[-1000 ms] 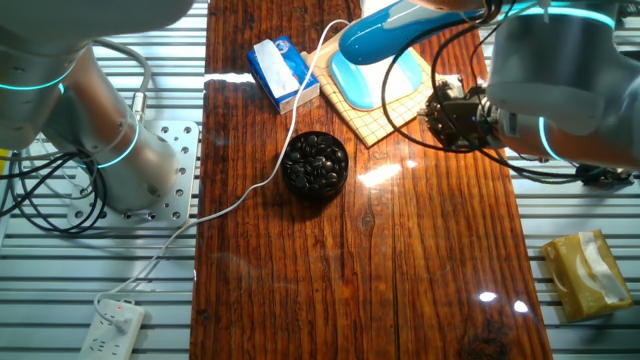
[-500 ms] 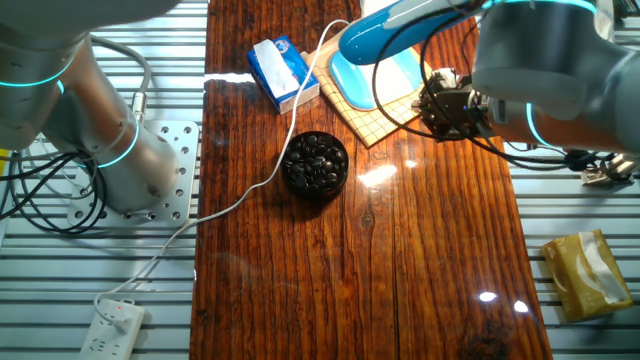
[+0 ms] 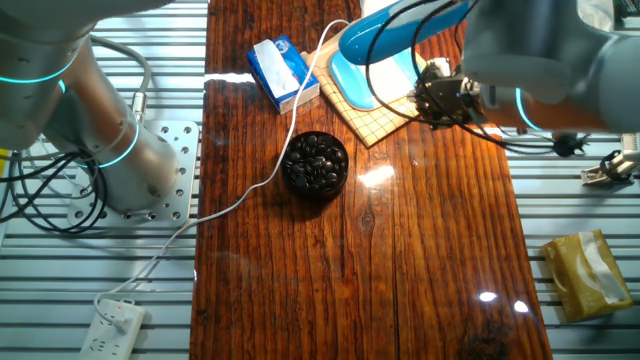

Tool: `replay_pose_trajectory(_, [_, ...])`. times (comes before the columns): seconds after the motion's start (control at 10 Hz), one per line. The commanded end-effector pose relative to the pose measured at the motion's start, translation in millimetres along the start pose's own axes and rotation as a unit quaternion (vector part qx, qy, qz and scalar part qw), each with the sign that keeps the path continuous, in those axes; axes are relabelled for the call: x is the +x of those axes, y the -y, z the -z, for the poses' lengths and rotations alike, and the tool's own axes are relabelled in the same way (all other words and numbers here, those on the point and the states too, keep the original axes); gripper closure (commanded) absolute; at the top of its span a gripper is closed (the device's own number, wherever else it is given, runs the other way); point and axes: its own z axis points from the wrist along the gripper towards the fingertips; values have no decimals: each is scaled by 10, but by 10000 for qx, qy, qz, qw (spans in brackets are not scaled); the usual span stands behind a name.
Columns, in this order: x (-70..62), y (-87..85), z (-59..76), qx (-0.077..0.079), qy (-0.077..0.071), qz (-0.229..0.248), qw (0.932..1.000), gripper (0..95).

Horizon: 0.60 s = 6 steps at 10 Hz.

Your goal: Turn on the desk lamp by pressing the button

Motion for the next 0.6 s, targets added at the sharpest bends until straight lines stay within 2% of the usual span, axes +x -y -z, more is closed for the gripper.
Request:
replay_pose_trajectory(0.1, [-19, -28, -43, 4, 6, -23, 10000, 950])
replay_pose_trajectory(0.3, [-46, -98, -156, 19, 66, -56, 10000, 950])
replay_pose_trajectory(0.6, [-53, -107, -191, 15, 68, -40, 10000, 950])
